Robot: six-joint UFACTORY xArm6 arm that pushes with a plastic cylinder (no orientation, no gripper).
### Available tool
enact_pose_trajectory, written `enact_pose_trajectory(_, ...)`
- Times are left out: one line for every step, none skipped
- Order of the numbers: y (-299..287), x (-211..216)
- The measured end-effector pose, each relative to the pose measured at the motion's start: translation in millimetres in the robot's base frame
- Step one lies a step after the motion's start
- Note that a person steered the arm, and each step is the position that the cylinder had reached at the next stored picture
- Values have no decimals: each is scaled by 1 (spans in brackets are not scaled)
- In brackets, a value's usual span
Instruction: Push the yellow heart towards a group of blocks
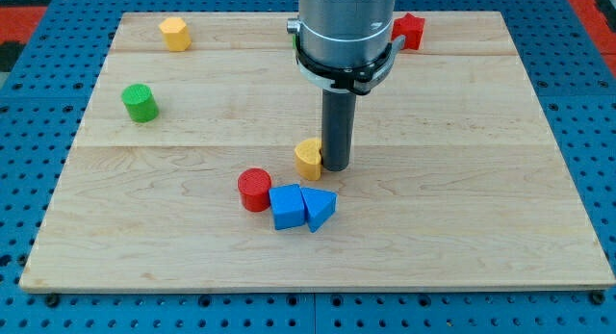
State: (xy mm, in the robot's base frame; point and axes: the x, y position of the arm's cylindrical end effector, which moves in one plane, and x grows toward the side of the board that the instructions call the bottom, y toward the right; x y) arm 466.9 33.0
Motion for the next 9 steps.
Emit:
enact_pose_trajectory(20, -21)
enact_pose_trajectory(13, -24)
enact_pose_trajectory(-16, -16)
enact_pose_trajectory(-31, -14)
enact_pose_trajectory(-46, -9)
enact_pose_trajectory(-56, -1)
enact_pose_trajectory(-56, 20)
enact_pose_trajectory(-57, 15)
enact_pose_trajectory(-54, -15)
